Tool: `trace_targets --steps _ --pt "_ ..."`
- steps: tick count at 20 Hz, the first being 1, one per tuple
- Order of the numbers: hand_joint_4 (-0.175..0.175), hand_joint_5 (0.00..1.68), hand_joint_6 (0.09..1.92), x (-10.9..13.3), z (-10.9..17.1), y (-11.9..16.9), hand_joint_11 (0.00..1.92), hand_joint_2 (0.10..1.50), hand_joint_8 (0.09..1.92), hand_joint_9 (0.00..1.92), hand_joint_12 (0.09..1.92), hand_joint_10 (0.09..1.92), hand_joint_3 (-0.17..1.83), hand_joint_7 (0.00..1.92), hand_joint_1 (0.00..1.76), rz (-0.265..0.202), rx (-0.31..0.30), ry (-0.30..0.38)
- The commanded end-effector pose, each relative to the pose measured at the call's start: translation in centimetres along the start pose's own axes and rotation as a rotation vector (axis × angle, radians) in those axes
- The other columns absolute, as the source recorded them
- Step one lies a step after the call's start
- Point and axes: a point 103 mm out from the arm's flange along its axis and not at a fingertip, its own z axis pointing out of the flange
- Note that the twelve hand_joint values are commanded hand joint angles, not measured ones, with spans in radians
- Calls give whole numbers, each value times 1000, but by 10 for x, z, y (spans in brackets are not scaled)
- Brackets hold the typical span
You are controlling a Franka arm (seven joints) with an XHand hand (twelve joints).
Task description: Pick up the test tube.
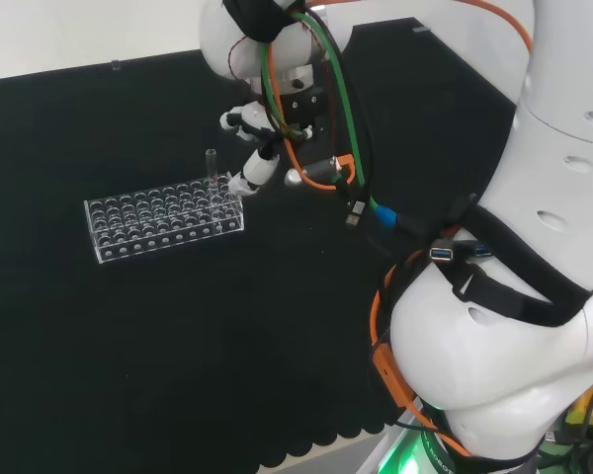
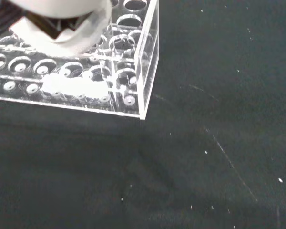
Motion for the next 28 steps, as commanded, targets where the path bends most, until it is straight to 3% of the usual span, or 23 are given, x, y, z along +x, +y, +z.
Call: trace_targets --steps 1,12,18,28 --pt "-33 290 87 4 9 20 529 491 707 462 1281 726 528 416 899 -18 -53 -7" --pt "-27 370 87 2 24 36 559 477 679 504 1271 711 571 529 936 7 -110 -2" --pt "-26 537 87 8 22 38 621 483 642 587 1249 662 597 663 969 1 -103 28" --pt "-30 553 87 30 15 38 641 479 635 636 1239 643 621 711 975 -26 -110 17"
